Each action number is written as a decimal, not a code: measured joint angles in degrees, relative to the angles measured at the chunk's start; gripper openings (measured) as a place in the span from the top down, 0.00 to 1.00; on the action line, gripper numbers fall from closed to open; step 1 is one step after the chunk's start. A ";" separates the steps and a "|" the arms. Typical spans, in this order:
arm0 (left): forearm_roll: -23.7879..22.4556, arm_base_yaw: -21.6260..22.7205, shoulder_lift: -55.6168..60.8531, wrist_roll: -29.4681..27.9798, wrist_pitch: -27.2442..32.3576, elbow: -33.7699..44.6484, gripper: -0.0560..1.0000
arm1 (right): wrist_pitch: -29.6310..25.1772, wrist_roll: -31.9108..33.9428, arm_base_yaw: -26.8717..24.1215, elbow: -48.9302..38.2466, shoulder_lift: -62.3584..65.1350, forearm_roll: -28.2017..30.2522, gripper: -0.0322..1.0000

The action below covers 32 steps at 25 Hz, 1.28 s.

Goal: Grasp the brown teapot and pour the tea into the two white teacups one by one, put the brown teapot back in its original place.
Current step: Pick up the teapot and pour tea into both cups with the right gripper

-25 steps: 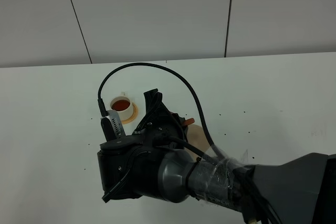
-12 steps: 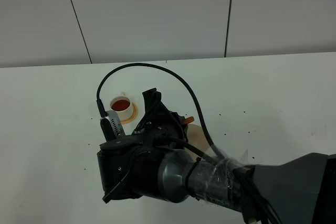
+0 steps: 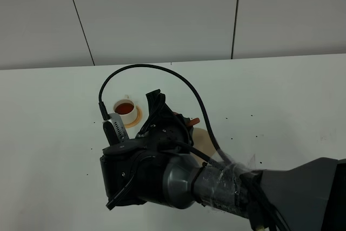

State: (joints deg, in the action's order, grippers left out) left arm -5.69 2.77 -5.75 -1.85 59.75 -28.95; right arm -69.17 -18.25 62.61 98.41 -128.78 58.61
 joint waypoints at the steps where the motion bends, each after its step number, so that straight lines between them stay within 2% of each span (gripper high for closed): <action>1: 0.00 0.00 0.00 0.00 0.00 0.00 0.72 | 0.00 -0.05 0.00 0.00 0.00 0.16 0.88; 32: 0.00 0.00 0.00 0.00 0.00 0.00 0.72 | 0.00 -0.12 -0.61 0.00 0.00 1.40 0.88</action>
State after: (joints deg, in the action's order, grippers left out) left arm -5.69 2.77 -5.75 -1.85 59.75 -28.95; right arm -69.17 -18.37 62.01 98.41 -128.78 60.00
